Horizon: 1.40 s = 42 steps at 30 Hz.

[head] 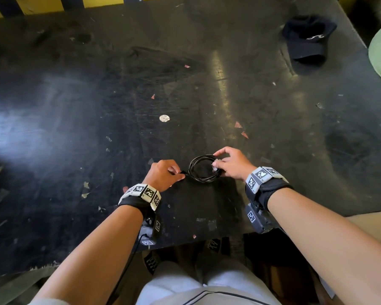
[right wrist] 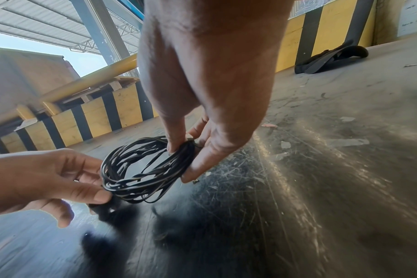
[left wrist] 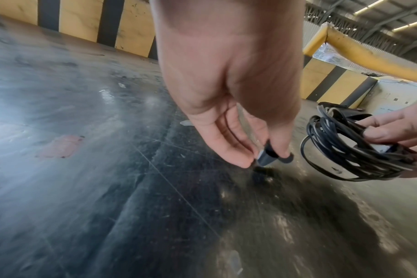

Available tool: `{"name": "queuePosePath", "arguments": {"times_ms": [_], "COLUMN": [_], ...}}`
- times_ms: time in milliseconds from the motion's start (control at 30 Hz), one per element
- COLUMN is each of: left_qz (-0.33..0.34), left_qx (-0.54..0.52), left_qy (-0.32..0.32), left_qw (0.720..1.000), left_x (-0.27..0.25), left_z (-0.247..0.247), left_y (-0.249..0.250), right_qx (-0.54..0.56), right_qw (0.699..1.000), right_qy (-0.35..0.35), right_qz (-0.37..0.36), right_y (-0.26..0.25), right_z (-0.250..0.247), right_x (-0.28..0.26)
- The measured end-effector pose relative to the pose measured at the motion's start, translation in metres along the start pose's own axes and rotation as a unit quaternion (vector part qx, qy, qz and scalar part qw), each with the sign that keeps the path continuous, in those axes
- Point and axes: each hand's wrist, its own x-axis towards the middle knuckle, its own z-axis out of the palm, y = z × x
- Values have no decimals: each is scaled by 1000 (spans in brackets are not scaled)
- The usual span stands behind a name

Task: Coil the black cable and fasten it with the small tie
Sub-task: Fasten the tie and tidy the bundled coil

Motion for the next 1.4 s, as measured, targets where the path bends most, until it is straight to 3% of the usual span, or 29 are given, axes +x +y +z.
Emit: {"name": "queuePosePath", "arguments": {"times_ms": [167,433,700,1100,1400], "left_qz": [37,18,41,4,-5], "left_qx": [-10,-54,-27,-89,-103], "left_qy": [-14,-11,-6,-34,6], "left_qw": [999,998,999,995,995], "left_x": [-2,8,7,-1,-2], "left_z": [-5,-24,-24,-12,-1], "left_y": [9,20,20,8,3], "right_qx": [-10,-44,-44,-38,-56], "right_qw": [1000,999,998,999,998], "right_qy": [2,25,28,21,10], "right_qz": [-7,-21,-21,-18,-26], "right_y": [-1,-10,-7,8,16], "right_z": [0,-4,-8,-11,-11], "right_x": [2,1,1,-3,-2]}}
